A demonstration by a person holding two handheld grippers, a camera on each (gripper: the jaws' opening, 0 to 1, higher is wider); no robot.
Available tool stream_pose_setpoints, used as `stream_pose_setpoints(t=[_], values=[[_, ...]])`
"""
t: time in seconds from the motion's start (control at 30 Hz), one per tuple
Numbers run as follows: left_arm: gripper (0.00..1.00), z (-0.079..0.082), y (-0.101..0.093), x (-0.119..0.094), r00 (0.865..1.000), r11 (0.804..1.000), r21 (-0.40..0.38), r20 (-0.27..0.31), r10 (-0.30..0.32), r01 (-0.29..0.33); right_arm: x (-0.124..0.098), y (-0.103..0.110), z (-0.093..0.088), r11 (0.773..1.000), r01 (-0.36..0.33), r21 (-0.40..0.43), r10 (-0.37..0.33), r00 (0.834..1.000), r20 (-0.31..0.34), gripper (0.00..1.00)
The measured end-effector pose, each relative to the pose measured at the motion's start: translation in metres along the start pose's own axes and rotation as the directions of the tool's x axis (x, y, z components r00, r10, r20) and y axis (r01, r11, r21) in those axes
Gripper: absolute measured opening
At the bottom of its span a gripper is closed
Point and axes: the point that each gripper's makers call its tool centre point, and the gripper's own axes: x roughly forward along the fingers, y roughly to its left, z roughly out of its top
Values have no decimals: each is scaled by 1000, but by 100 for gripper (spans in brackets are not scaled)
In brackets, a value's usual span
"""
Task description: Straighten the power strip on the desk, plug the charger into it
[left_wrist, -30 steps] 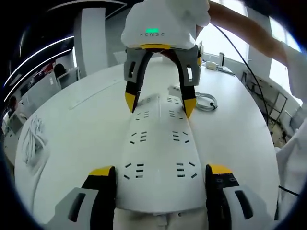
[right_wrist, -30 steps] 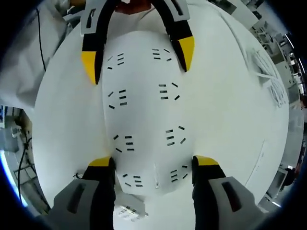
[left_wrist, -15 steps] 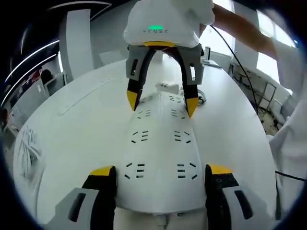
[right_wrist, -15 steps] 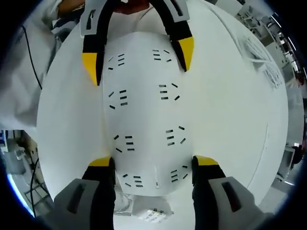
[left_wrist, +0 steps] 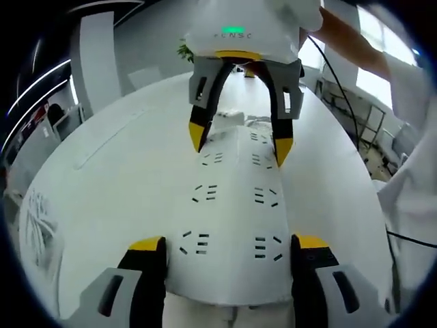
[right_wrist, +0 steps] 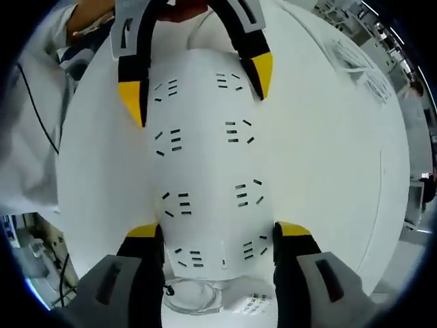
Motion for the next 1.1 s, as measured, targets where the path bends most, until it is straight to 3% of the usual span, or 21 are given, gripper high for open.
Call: stream_pose_setpoints(t=[0.43, 0.73, 0.87, 0.97, 1.1], values=[[74, -7, -4, -1, 996, 996, 67, -65, -58, 62, -1, 17, 3, 991, 19, 129, -25, 999, 43, 63], [73, -10, -7, -5, 988, 985, 127, -118, -102, 116, 0, 30, 8, 974, 29, 226, -35, 999, 23, 63], [73, -9, -8, -5, 987, 984, 130, -127, -102, 119, -1, 29, 8, 979, 16, 205, -28, 998, 56, 63], [73, -9, -8, -5, 987, 984, 130, -126, -103, 119, -5, 29, 12, 991, -2, 133, -14, 993, 115, 62], [73, -9, -9, -5, 986, 984, 131, -127, -104, 120, -4, 30, 7, 993, 2, 120, -14, 995, 97, 62]])
